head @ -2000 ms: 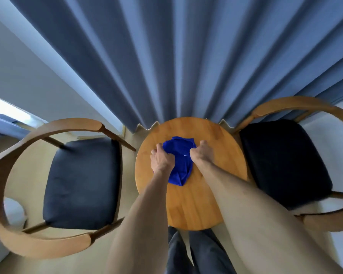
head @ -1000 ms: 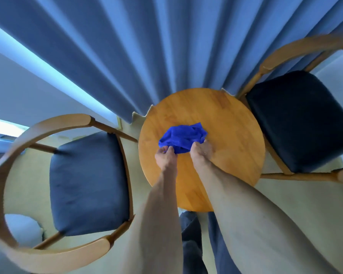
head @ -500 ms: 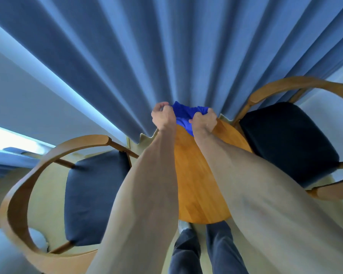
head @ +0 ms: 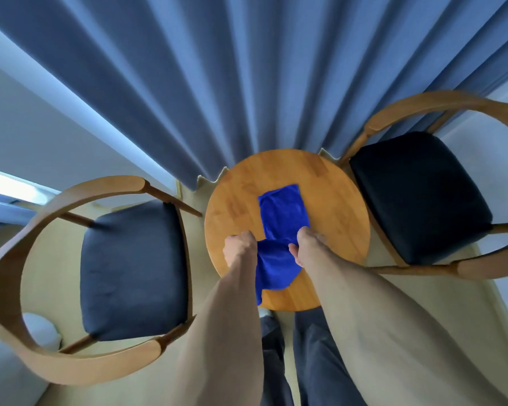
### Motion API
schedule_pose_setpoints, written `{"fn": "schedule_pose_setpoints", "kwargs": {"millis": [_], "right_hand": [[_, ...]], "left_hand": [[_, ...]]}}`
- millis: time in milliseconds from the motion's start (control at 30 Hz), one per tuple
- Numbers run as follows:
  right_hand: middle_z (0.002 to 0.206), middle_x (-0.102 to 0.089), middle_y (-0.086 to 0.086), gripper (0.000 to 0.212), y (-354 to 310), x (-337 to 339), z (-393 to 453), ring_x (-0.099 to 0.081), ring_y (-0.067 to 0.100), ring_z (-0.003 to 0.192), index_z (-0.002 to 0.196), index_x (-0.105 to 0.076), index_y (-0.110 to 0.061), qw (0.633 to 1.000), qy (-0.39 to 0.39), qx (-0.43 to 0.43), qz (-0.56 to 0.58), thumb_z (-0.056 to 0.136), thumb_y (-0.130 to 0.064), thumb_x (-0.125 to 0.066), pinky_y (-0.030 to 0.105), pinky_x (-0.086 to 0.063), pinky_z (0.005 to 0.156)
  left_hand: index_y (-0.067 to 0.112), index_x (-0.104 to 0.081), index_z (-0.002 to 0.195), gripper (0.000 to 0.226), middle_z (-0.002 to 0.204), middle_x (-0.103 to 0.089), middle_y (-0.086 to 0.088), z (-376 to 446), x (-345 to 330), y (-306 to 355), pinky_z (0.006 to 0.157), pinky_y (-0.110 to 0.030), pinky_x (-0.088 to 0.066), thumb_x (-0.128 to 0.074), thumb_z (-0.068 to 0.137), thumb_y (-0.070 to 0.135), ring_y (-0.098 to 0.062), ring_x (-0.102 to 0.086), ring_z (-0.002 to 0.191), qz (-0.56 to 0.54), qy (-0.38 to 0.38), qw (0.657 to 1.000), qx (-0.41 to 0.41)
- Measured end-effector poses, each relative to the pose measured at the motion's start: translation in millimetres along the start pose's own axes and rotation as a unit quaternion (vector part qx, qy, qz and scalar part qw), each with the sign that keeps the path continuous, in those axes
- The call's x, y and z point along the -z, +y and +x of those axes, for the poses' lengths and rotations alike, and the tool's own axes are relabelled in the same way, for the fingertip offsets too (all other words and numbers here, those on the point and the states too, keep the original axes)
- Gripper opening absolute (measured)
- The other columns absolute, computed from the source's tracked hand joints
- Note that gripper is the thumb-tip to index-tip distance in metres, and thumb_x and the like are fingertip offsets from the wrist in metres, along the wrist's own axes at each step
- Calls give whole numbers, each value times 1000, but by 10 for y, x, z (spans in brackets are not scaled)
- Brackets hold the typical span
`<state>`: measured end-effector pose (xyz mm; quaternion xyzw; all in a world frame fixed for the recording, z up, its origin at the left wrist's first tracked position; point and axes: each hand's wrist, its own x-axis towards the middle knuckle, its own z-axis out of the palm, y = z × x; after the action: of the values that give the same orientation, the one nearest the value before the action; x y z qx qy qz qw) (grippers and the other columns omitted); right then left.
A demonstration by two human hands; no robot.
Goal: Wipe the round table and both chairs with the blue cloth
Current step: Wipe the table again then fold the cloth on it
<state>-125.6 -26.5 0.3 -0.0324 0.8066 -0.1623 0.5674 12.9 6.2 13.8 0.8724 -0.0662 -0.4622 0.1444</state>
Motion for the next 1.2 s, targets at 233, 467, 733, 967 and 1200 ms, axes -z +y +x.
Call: {"fn": "schedule_pose_setpoints", "kwargs": {"millis": [233,467,733,967,1200], "right_hand": [[69,-71,10,23,-255,-93,212,-74,24,75,88,-57,-4,999,6,16,45,88,-13,-36,30,-59,81],[129,-57,11,37,-432,-158,718,-55,32,118,132,-50,-10,987,-8,158,-23,95,-17,-49,33,-50,88],[101,-67,12,25,149,-58,1230,-57,28,81,106,-64,-7,980,76,72,-167,87,-20,-57,29,-43,69],[102,-61,6,38,94,-163,1603,-55,24,81,122,-58,-8,979,78,101,-159,86,-21,-63,28,-40,68],[117,-66,8,54,-13,-358,1864,-60,24,90,121,-58,-10,963,107,116,-218,80,-41,-75,31,-48,73]], "left_hand": [[9,-64,82,19,84,-67,-10,291,-295,390,67,-30,-47,-45,81,13,-28,-61,71,-37,-32,997,-59],[5,-64,112,33,94,-66,-13,616,-744,447,77,-33,-50,-43,87,7,-33,-64,93,-29,-77,991,-104],[9,-59,113,31,115,-64,-13,947,-947,-66,85,-32,-45,-48,84,9,-32,-58,108,151,-3,983,-105],[18,-54,130,53,130,-51,-1,1298,-1271,21,94,-39,-45,-46,79,7,-28,-51,116,174,38,961,-211],[21,-51,118,33,110,-63,-2,1453,-1497,36,90,-40,-40,-54,86,29,-27,-57,107,262,40,950,-166]]}}
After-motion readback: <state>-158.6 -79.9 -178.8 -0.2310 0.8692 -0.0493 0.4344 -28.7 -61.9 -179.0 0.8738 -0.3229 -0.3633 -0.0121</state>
